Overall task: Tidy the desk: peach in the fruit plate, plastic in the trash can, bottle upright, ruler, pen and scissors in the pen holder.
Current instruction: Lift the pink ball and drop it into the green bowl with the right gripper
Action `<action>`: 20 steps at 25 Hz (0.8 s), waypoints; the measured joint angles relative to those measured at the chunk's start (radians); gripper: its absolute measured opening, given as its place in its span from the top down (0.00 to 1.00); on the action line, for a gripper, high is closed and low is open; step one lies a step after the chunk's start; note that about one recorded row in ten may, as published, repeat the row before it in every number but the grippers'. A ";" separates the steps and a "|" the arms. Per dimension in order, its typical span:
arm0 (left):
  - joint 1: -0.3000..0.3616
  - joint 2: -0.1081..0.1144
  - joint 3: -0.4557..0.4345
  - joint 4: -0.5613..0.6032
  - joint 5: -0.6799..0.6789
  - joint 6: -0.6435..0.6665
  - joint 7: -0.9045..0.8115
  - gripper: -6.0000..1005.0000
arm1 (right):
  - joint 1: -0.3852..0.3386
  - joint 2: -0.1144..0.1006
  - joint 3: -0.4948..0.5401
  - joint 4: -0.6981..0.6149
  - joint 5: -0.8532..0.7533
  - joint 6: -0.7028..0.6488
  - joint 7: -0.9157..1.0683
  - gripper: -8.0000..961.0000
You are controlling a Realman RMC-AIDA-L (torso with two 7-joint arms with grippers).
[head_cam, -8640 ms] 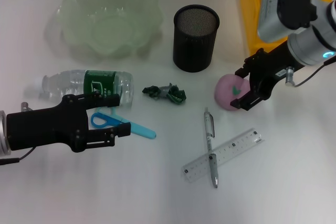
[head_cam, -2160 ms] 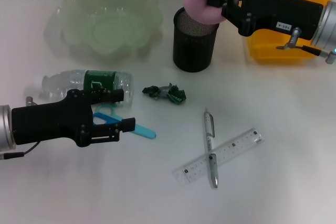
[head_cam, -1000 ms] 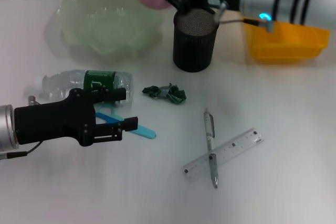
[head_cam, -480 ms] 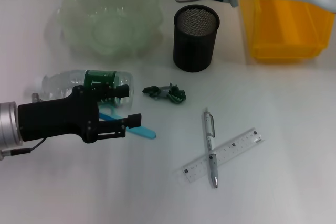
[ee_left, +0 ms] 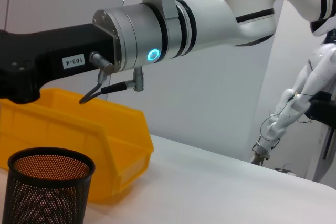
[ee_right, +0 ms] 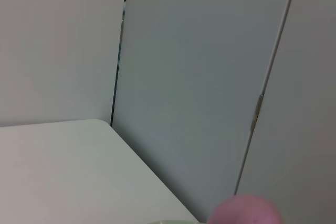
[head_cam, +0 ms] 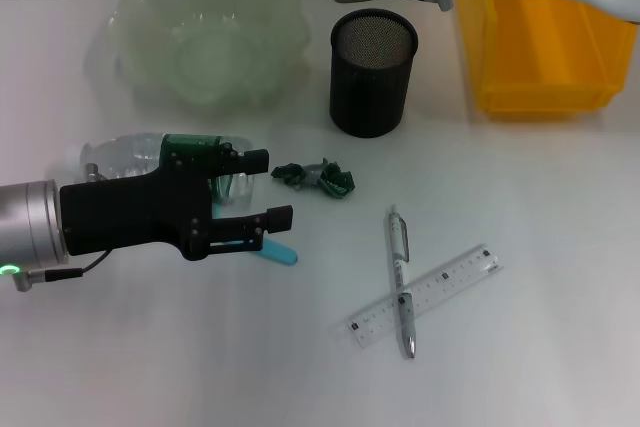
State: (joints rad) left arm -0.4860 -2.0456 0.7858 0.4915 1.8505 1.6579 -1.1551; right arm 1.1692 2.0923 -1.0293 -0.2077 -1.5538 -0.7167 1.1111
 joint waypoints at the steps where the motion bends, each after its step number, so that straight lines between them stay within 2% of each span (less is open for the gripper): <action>1: 0.000 0.000 0.000 -0.001 0.000 -0.001 0.000 0.24 | -0.002 0.000 0.000 0.000 0.000 0.000 0.000 0.92; 20: 0.000 -0.002 0.000 -0.001 0.000 -0.001 0.000 0.24 | -0.011 0.001 0.000 -0.003 0.000 -0.037 -0.001 0.90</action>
State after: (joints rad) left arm -0.4863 -2.0479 0.7860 0.4906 1.8506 1.6566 -1.1550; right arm 1.1587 2.0931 -1.0293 -0.2106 -1.5538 -0.7540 1.1105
